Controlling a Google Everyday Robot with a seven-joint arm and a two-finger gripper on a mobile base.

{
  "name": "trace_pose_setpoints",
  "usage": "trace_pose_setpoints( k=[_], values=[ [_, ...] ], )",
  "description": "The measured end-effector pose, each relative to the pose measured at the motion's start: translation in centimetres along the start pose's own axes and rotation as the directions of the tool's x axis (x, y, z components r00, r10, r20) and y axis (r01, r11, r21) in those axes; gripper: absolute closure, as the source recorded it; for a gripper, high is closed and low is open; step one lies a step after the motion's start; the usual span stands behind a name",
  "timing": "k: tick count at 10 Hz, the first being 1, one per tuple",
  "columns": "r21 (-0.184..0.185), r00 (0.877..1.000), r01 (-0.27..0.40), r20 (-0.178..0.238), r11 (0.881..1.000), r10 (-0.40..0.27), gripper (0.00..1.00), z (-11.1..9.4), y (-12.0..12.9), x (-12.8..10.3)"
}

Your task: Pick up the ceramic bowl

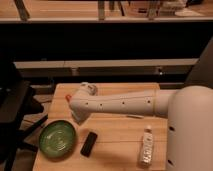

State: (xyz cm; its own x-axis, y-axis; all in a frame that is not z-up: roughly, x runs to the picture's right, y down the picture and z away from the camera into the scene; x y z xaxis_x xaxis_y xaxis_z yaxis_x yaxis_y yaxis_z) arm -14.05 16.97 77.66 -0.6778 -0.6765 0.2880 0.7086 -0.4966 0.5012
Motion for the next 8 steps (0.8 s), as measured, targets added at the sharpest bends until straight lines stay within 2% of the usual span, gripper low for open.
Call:
trace_pose_setpoints(
  k=[4,8],
  values=[
    [0.003,0.999,0.025,0.021,1.000,-0.025,0.20,1.3,-1.0,0.2],
    [0.023,0.998,0.054,0.044,0.998,-0.055,0.20,2.9,-2.1,0.2]
  ],
)
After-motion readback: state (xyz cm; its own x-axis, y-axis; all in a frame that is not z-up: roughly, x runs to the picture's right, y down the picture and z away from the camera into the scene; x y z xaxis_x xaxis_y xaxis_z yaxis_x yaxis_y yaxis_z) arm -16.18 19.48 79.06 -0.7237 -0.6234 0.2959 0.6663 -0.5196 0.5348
